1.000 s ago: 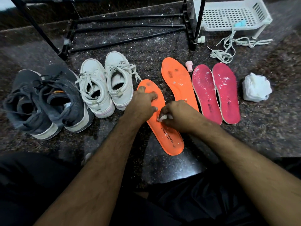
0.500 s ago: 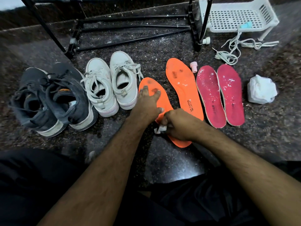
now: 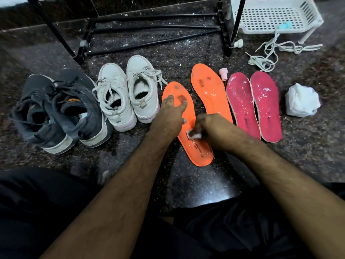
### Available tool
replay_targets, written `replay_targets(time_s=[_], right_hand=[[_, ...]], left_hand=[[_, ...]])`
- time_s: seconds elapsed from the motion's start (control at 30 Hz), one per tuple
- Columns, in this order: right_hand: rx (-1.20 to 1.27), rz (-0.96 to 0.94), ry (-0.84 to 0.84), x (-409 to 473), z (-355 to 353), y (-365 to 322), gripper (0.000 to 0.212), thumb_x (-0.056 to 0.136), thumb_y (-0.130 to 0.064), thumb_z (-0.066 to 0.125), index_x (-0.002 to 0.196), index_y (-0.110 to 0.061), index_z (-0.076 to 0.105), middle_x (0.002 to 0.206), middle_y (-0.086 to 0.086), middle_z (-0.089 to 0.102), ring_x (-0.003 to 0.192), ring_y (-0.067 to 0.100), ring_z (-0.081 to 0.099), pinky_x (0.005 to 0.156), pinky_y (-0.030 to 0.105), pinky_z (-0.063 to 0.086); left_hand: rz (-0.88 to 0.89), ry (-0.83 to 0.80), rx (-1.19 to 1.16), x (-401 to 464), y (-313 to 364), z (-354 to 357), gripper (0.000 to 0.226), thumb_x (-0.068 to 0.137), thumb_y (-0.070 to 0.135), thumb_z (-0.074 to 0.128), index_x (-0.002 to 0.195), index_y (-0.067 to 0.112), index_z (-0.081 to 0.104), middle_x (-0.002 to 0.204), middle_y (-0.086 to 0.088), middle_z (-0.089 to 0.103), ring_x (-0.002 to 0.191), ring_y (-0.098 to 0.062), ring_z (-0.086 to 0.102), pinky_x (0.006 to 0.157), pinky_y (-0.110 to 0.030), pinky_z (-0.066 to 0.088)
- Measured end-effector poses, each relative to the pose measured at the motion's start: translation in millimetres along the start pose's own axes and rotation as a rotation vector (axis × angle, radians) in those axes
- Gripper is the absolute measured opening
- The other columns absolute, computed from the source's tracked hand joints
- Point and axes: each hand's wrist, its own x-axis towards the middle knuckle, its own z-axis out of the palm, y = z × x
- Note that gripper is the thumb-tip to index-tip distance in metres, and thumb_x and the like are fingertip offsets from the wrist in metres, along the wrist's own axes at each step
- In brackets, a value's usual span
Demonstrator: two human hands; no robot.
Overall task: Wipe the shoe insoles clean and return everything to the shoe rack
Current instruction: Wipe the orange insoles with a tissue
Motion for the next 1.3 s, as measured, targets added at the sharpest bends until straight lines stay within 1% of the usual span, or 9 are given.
replay_targets(time_s=[0.07, 0.23, 0.37, 0.5, 0.63, 0.93, 1.03, 1.2, 1.3], right_hand=[[-0.100, 0.051, -0.181, -2, -6, 2, 0.011, 0.086, -0.021, 0.073, 0.094, -0.026, 0.079, 0.091, -0.003, 0.066, 0.089, 0.023, 0.066, 0.078, 0.033, 0.053], [-0.156, 0.014, 0.074, -8, -7, 7, 0.012, 0.087, -0.017, 0.069, 0.090, -0.026, 0.077, 0.086, -0.004, 0.057, 0.090, 0.026, 0.063, 0.074, 0.036, 0.052], [-0.105, 0.088, -0.181, -2, -9, 6, 0.005, 0.086, -0.029, 0.072, 0.087, -0.026, 0.077, 0.089, -0.002, 0.066, 0.091, 0.027, 0.068, 0.075, 0.032, 0.052], [-0.159, 0.030, 0.116, -9, -10, 2, 0.012, 0.090, -0.023, 0.067, 0.097, -0.021, 0.077, 0.095, 0.006, 0.063, 0.093, 0.027, 0.064, 0.077, 0.041, 0.053], [-0.119, 0.095, -0.102, -5, 1, -12, 0.010, 0.090, -0.025, 0.068, 0.096, -0.022, 0.076, 0.097, 0.007, 0.065, 0.093, 0.031, 0.067, 0.076, 0.038, 0.054], [-0.226, 0.116, -0.101, -6, -6, -13, 0.014, 0.090, -0.028, 0.067, 0.100, -0.020, 0.074, 0.100, 0.007, 0.064, 0.096, 0.031, 0.066, 0.078, 0.041, 0.056], [-0.231, 0.030, 0.051, -8, -4, -11, 0.015, 0.091, -0.025, 0.066, 0.101, -0.022, 0.076, 0.095, 0.003, 0.059, 0.093, 0.028, 0.064, 0.075, 0.039, 0.054], [-0.137, 0.070, -0.161, -6, -1, -16, 0.010, 0.087, -0.023, 0.067, 0.093, -0.020, 0.075, 0.093, 0.004, 0.069, 0.089, 0.029, 0.068, 0.076, 0.041, 0.057], [-0.230, 0.058, -0.008, -7, -4, -4, 0.012, 0.090, -0.024, 0.065, 0.097, -0.020, 0.074, 0.095, 0.005, 0.061, 0.091, 0.028, 0.064, 0.075, 0.042, 0.056]], left_hand=[[0.007, -0.009, 0.020, 0, 1, 0, 0.066, 0.097, 0.027, 0.062, 0.155, 0.026, 0.031, 0.163, -0.023, 0.010, 0.151, -0.036, 0.012, 0.119, -0.045, 0.021], [0.016, -0.005, 0.026, 1, 0, 0, 0.065, 0.097, 0.022, 0.061, 0.155, 0.026, 0.032, 0.164, -0.021, 0.012, 0.151, -0.036, 0.014, 0.120, -0.044, 0.022], [0.035, -0.006, 0.029, 0, 0, -1, 0.064, 0.099, 0.019, 0.060, 0.155, 0.026, 0.031, 0.164, -0.020, 0.011, 0.152, -0.034, 0.013, 0.120, -0.046, 0.024], [0.034, 0.000, 0.010, 1, 0, 0, 0.064, 0.098, 0.022, 0.060, 0.155, 0.027, 0.032, 0.164, -0.020, 0.012, 0.151, -0.034, 0.014, 0.121, -0.045, 0.024], [0.032, -0.036, -0.038, -2, -1, -4, 0.075, 0.092, 0.043, 0.066, 0.156, 0.027, 0.029, 0.165, -0.019, 0.009, 0.152, -0.034, 0.012, 0.122, -0.045, 0.020], [0.038, -0.063, 0.012, -6, 2, -5, 0.087, 0.089, 0.048, 0.068, 0.159, 0.026, 0.020, 0.166, -0.016, 0.002, 0.154, -0.030, 0.004, 0.122, -0.045, 0.018], [0.048, -0.043, 0.048, -5, -1, -2, 0.085, 0.090, 0.048, 0.066, 0.158, 0.026, 0.021, 0.166, -0.018, 0.005, 0.153, -0.032, 0.005, 0.123, -0.045, 0.018], [0.053, -0.049, 0.045, -6, 0, -5, 0.086, 0.090, 0.049, 0.066, 0.159, 0.025, 0.021, 0.166, -0.018, 0.005, 0.154, -0.031, 0.007, 0.123, -0.044, 0.018], [0.047, -0.057, 0.039, -7, 1, -6, 0.087, 0.089, 0.049, 0.067, 0.159, 0.026, 0.020, 0.166, -0.016, 0.004, 0.154, -0.030, 0.005, 0.122, -0.041, 0.015]])
